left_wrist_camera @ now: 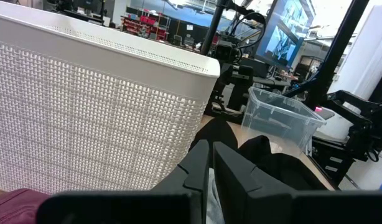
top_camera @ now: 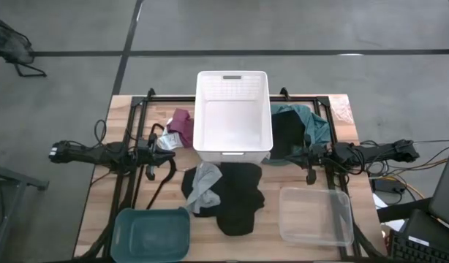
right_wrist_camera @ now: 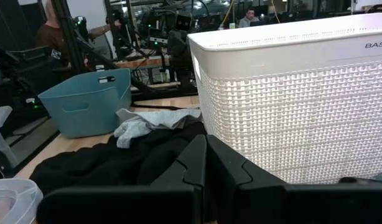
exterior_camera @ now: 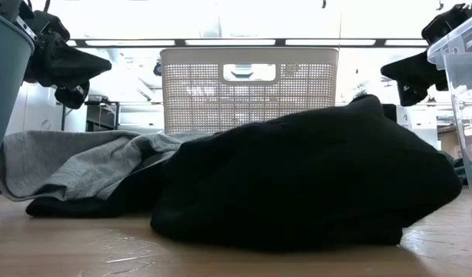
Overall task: Pick & Place Cloths
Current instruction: Put the black underwear into the transparent bin
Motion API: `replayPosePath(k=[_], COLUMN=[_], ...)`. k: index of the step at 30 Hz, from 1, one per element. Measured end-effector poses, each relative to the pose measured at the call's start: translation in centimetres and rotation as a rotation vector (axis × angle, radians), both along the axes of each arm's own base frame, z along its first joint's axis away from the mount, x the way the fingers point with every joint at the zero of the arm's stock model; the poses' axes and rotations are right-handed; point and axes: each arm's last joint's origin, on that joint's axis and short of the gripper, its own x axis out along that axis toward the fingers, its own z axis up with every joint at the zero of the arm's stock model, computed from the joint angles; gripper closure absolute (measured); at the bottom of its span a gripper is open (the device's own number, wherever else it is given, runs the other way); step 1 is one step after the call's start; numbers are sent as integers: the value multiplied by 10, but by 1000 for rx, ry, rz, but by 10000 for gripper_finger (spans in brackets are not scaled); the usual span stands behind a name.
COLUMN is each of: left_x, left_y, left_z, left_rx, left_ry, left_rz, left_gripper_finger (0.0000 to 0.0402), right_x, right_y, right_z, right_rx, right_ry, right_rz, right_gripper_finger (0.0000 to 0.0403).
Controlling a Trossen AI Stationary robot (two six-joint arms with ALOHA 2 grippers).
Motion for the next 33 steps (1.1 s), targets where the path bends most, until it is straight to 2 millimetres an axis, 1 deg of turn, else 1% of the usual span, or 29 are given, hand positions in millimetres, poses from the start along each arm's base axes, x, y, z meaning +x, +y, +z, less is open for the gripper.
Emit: replayPosePath(k=[2,3,7,8,10,14,15,19,20,22,24,26,29,30,33], left_x=[0,0,0,0,0,0,0,0,0,0,0,0,0,0,0], left_y=[0,0,0,0,0,0,0,0,0,0,0,0,0,0,0], left_z=[0,0,0,0,0,0,0,0,0,0,0,0,0,0,0], left_rx=[0,0,0,0,0,0,0,0,0,0,0,0,0,0,0], left_ry=[0,0,1,0,0,0,0,0,0,0,0,0,0,0,0], left_rz=[0,1,0,0,0,0,0,0,0,0,0,1,0,0,0], left_gripper_finger=[374,374,374,374,374,374,374,374,374,374,374,374,374,374,374], right_x=[0,0,-1,-1,-2,-5,-6,-8,-9,-11,-12,-14,-18,-20,-23], right_y=[0,1,2,1,0,-2,-3,-3,-3,-4,-4,-4,-5,-5,-6], right_z=[2,4,17,20,24,35,37,43,47,63,82,104,131,137,147], right_rx=[76,161,664,752,866,1039,1057,1060,1060,1031,977,905,800,775,700], right_ry=[-19,-40,-171,-203,-257,-389,-416,-456,-466,-480,-432,-317,-31,82,393], right_rz=[7,16,104,103,77,99,111,132,130,120,85,23,-103,-152,-304], right_gripper_finger=[394,394,394,394,394,394,394,394,394,394,394,394,394,394,390])
